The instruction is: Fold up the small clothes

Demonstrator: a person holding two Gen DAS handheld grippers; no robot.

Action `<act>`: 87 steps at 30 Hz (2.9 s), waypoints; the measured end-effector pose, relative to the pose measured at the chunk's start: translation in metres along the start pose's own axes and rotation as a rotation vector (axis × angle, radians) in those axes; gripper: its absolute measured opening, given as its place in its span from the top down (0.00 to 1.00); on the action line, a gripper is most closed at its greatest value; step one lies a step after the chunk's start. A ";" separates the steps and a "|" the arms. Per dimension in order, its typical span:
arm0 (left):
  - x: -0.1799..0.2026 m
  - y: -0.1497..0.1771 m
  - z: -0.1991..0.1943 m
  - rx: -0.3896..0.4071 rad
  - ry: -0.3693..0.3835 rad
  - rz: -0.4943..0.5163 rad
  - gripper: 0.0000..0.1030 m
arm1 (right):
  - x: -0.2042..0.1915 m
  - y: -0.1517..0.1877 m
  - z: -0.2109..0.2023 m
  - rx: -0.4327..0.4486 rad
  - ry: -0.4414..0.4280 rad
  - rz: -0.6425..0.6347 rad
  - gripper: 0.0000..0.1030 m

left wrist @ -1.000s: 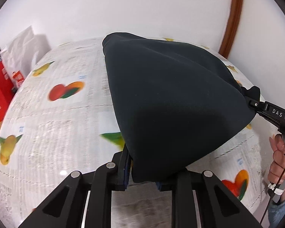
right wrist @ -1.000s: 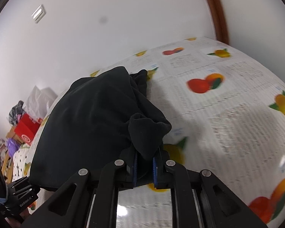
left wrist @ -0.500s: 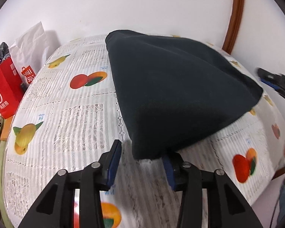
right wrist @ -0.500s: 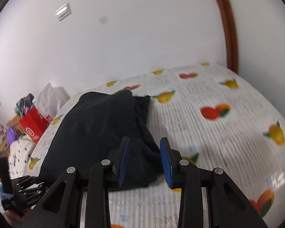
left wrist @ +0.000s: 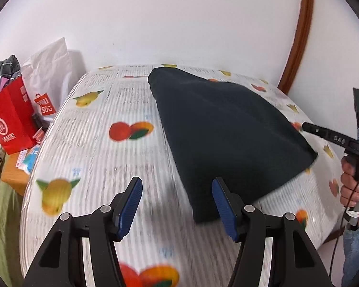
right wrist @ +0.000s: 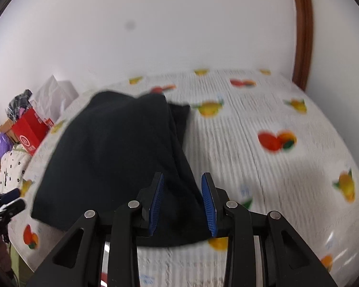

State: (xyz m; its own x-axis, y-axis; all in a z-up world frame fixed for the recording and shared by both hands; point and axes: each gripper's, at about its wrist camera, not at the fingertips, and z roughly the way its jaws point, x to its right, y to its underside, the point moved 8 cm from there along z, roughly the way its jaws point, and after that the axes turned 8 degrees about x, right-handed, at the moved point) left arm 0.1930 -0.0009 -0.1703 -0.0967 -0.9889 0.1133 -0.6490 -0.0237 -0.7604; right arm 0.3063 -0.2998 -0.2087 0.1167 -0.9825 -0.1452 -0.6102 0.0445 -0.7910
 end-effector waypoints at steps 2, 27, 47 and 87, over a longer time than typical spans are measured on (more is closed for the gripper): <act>0.000 0.001 0.015 -0.028 -0.009 0.011 0.43 | -0.007 -0.018 0.003 0.001 0.001 -0.026 0.68; -0.001 -0.030 0.112 -0.163 0.122 -0.030 0.37 | -0.040 -0.104 0.152 -0.055 -0.287 0.011 0.97; -0.003 -0.021 0.084 -0.139 0.103 -0.042 0.38 | -0.010 -0.055 0.099 -0.154 -0.228 0.055 0.55; -0.012 0.015 0.068 -0.165 -0.095 0.009 0.33 | 0.003 0.058 0.020 -0.084 -0.037 0.061 0.59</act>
State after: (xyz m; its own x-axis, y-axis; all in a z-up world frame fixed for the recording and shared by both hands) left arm 0.2352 0.0005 -0.2266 -0.0366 -0.9985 0.0397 -0.7641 0.0023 -0.6451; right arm 0.2865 -0.2962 -0.2668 0.1052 -0.9711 -0.2143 -0.6806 0.0868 -0.7275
